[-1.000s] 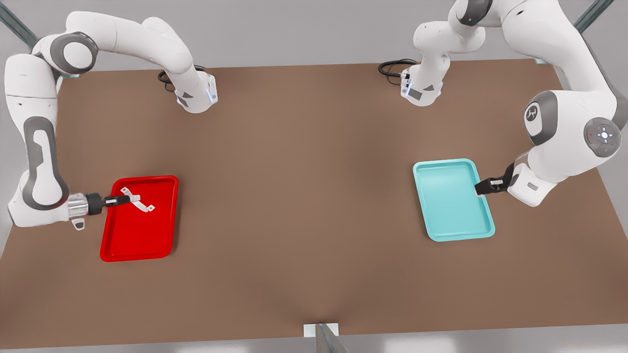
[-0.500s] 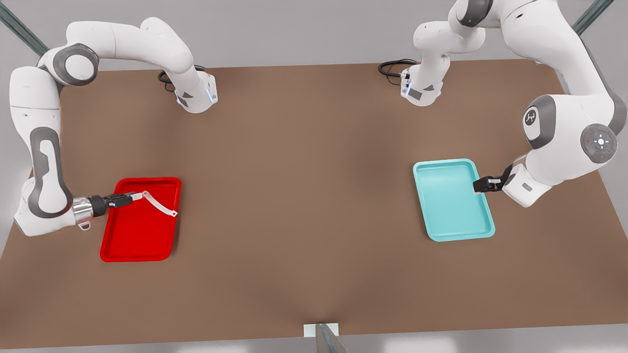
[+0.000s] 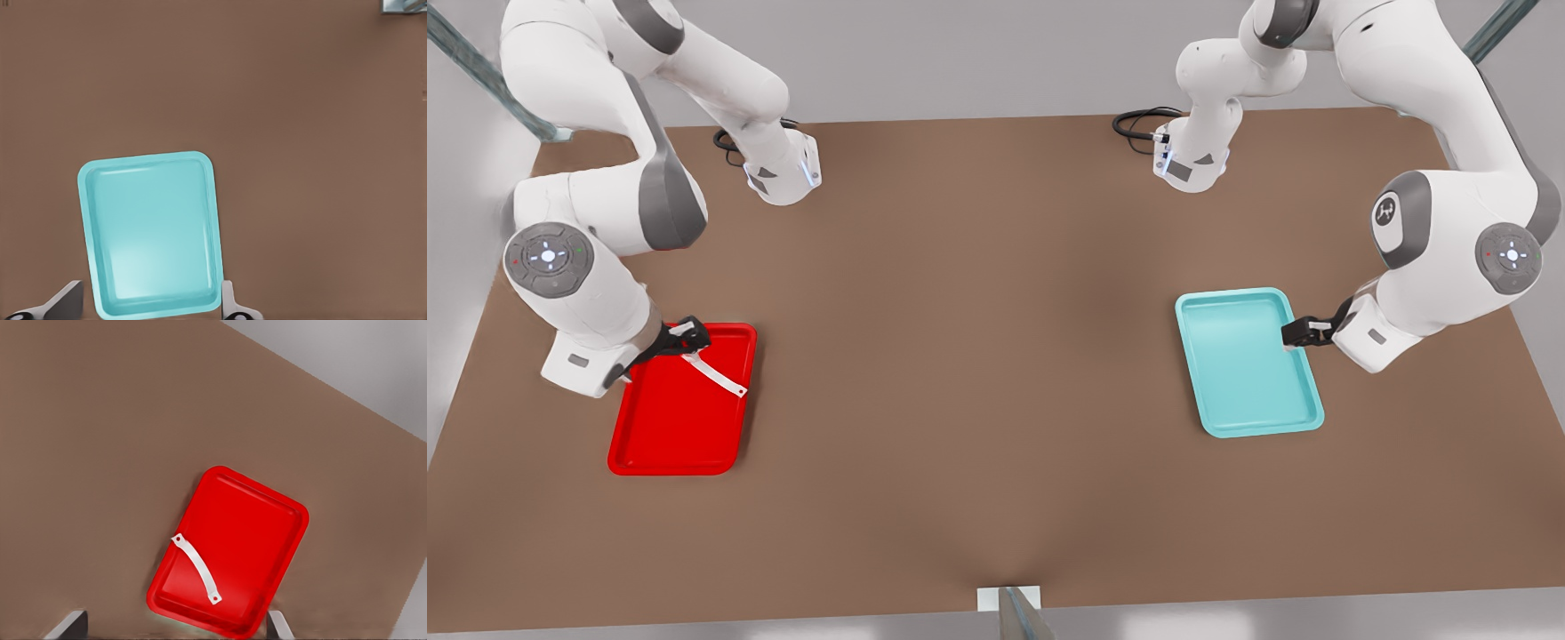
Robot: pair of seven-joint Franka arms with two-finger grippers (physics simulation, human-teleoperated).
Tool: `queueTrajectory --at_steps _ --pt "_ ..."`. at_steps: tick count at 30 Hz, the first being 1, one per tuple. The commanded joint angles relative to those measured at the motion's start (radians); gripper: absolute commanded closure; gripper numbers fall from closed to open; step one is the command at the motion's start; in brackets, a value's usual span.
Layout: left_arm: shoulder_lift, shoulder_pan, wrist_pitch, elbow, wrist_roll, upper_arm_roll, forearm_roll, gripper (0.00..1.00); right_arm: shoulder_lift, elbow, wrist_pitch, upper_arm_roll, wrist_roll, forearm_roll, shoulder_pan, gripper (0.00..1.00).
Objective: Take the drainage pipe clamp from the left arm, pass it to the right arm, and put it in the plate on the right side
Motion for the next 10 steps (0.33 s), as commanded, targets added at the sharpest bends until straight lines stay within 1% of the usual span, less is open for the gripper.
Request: queueTrajectory --at_steps 1,2,3,4,5,8,10 --pt "-0.001 -0.001 0.0 0.0 0.034 0.0 0.001 0.0 -0.102 -0.024 0.052 -0.525 0.016 0.391 0.375 0.0" --pt "-0.001 -0.004 -0.001 0.0 0.034 0.0 0.001 0.0 -0.124 -0.081 0.081 -0.705 0.015 0.451 0.501 0.0" --pt "-0.001 -0.005 0.0 0.0 0.036 0.0 0.001 0.0 -0.173 -0.141 0.129 -0.702 0.016 0.454 0.469 0.0" --pt "-0.001 -0.005 0.0 0.0 0.037 0.0 0.001 0.0 -0.174 -0.144 0.129 -0.59 0.019 0.46 0.344 0.0" --pt "-0.001 -0.005 0.0 0.0 0.037 0.0 0.001 0.0 -0.171 -0.153 0.129 -0.498 0.024 0.431 0.242 0.0" --pt "-0.001 -0.005 0.0 0.0 0.037 0.0 0.002 0.0 -0.151 -0.141 0.129 -0.502 0.033 0.423 0.238 0.0" --pt "-0.001 -0.005 0.0 0.0 0.037 0.0 0.002 0.0 -0.153 -0.135 0.119 -0.49 0.113 0.423 0.25 0.0"
